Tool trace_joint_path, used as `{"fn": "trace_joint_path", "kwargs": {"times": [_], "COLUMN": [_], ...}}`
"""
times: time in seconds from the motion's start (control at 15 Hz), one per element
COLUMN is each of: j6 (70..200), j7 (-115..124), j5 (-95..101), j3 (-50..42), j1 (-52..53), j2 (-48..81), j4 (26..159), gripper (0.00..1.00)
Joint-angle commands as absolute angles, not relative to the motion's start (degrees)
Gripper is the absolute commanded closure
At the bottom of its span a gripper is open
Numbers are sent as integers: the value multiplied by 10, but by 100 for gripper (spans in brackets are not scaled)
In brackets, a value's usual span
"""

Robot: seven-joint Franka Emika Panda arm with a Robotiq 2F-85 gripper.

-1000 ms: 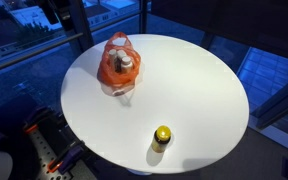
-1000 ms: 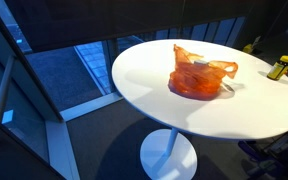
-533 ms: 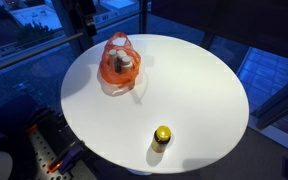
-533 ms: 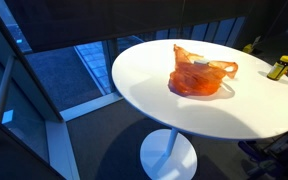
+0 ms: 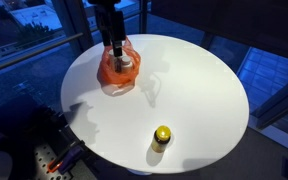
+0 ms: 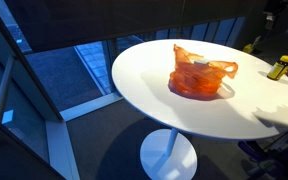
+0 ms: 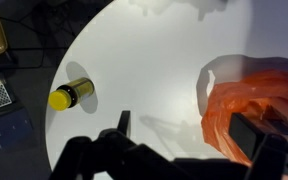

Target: Put the brown bottle in the plastic

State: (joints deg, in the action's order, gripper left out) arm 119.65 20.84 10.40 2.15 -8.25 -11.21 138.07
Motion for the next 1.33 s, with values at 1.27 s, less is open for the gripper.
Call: {"fn": "trace_joint_path", "kwargs": {"times": [1.27], "j6": [1264], "j7": [246], "j5": [70], "j3": [-64], "j1": [-79], "j2": [26], "j4": [1318], "gripper": [0]}}
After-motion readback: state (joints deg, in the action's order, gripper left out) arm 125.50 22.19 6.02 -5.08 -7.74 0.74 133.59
